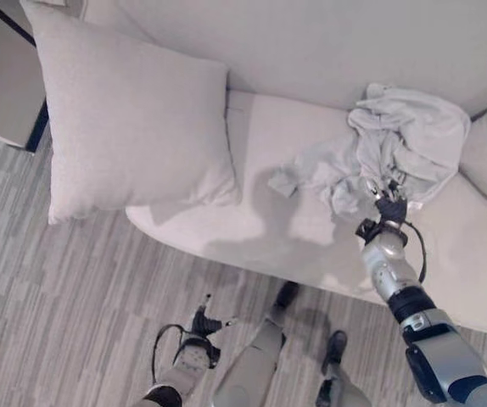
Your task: Hang the clothes on the sofa on the clothes rack.
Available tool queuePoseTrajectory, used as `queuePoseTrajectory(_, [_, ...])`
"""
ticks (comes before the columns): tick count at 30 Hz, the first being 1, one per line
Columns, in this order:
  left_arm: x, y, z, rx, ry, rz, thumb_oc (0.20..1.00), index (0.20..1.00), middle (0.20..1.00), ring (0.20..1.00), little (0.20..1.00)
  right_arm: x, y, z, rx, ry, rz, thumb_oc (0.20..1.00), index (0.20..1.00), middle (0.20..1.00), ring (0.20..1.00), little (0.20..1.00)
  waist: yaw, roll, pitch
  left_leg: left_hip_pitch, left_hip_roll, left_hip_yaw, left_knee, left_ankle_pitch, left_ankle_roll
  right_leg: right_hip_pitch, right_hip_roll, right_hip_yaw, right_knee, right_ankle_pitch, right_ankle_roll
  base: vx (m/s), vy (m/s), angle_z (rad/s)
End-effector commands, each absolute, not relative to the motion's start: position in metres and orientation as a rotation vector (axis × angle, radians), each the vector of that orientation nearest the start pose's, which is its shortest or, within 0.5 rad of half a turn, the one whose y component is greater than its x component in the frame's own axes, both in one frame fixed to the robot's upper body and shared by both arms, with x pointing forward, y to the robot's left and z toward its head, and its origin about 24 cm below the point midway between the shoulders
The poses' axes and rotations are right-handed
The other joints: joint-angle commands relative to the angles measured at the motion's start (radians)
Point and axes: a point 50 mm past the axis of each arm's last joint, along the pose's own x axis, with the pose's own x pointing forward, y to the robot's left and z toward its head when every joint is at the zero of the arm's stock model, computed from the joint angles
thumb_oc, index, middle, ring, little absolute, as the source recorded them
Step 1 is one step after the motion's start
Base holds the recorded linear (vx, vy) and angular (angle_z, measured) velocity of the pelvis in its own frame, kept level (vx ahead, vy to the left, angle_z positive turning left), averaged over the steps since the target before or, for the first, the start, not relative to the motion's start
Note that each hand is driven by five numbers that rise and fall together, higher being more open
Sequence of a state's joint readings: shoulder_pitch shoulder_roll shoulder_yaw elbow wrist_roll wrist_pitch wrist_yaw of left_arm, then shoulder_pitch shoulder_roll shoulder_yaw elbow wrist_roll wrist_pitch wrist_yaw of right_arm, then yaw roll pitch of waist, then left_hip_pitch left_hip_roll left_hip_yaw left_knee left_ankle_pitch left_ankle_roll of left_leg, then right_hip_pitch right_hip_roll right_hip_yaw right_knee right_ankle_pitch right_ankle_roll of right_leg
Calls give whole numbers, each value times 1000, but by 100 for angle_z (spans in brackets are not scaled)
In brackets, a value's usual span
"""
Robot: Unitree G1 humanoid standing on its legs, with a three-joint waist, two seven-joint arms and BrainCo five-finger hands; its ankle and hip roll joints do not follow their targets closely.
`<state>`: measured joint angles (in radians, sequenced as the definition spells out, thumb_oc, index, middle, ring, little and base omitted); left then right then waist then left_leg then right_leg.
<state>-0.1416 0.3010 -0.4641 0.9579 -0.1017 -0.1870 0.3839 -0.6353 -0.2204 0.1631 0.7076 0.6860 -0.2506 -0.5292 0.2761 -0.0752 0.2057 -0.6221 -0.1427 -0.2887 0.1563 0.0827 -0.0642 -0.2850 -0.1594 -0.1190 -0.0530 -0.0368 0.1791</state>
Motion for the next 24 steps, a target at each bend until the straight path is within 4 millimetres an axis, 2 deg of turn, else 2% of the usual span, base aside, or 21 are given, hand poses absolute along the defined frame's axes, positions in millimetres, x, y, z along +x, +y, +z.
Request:
queuePoseTrajectory(1, [195, 206, -112, 510, 642, 112, 1000, 1000, 1000, 1000, 1000, 362, -181, 99, 507, -116, -427, 200, 200, 200, 200, 200, 23, -23, 13, -9, 2, -7, -44, -25, 30, 57, -50, 10, -33, 71, -5, -12, -53, 3])
queuePoseTrajectory(3, [192, 206, -113, 518, 650, 104, 1000, 1000, 1000, 1000, 1000, 361, -177, 99, 556, -124, -404, 200, 200, 200, 200, 200, 25, -23, -2, 8, 7, -11, -66, -16, 28, 61, -45, 8, -34, 70, -5, 11, -41, 3])
queuePoseTrajectory(7, [185, 210, -117, 538, 681, 90, 1000, 1000, 1000, 1000, 1000, 357, -167, 114, 644, -205, -325, 200, 200, 200, 200, 200, 40, -26, -22, 42, 15, -14, -85, -9, 28, 83, -38, 12, -34, 60, -6, 20, -20, 5])
queuePoseTrajectory(12, [186, 215, -114, 537, 668, 100, 1000, 1000, 1000, 1000, 1000, 347, -163, 146, 665, -365, -234, 200, 200, 200, 200, 200, 47, -28, -50, 86, 25, -23, -120, 4, 26, 106, -33, 4, -34, 50, -7, 26, -26, 7])
queuePoseTrajectory(15, [190, 213, -110, 529, 643, 91, 1000, 1000, 1000, 1000, 1000, 341, -166, 173, 726, -503, -202, 200, 200, 200, 200, 200, 56, -31, -75, 122, 32, -27, -134, 7, 24, 135, -32, -5, -34, 40, -9, 29, -23, 8])
queuePoseTrajectory(16, [190, 213, -110, 529, 642, 90, 1000, 1000, 1000, 1000, 1000, 341, -167, 173, 726, -504, -203, 200, 200, 200, 200, 200, 56, -30, -76, 119, 31, -28, -135, 11, 25, 132, -31, -5, -34, 43, -8, 26, -18, 6])
queuePoseTrajectory(19, [191, 208, -110, 560, 629, 41, 1000, 1000, 1000, 1000, 1000, 329, -163, 195, 787, -624, -136, 200, 200, 200, 200, 200, 60, -34, -107, 150, 36, -33, -151, 17, 22, 157, -31, -17, -34, 34, -8, 31, -4, 1])
queuePoseTrajectory(20, [190, 208, -110, 561, 630, 40, 1000, 1000, 1000, 1000, 1000, 329, -163, 195, 787, -623, -136, 200, 200, 200, 200, 200, 59, -34, -107, 151, 36, -34, -152, 17, 22, 158, -31, -17, -34, 34, -8, 46, -1, 1])
queuePoseTrajectory(23, [187, 210, -111, 566, 641, 35, 1000, 1000, 1000, 1000, 1000, 325, -162, 202, 775, -654, -108, 200, 200, 200, 200, 200, 59, -35, -118, 177, 40, -33, -162, 15, 20, 174, -31, -19, -34, 29, -9, 0, 0, 0])
queuePoseTrajectory(24, [182, 216, -113, 560, 660, 57, 1000, 1000, 1000, 1000, 1000, 325, -168, 197, 501, -617, -128, 200, 200, 200, 200, 200, 49, -40, -130, 198, 47, -29, -176, 24, 14, 187, -32, -24, -33, 27, -10, 0, 0, 0])
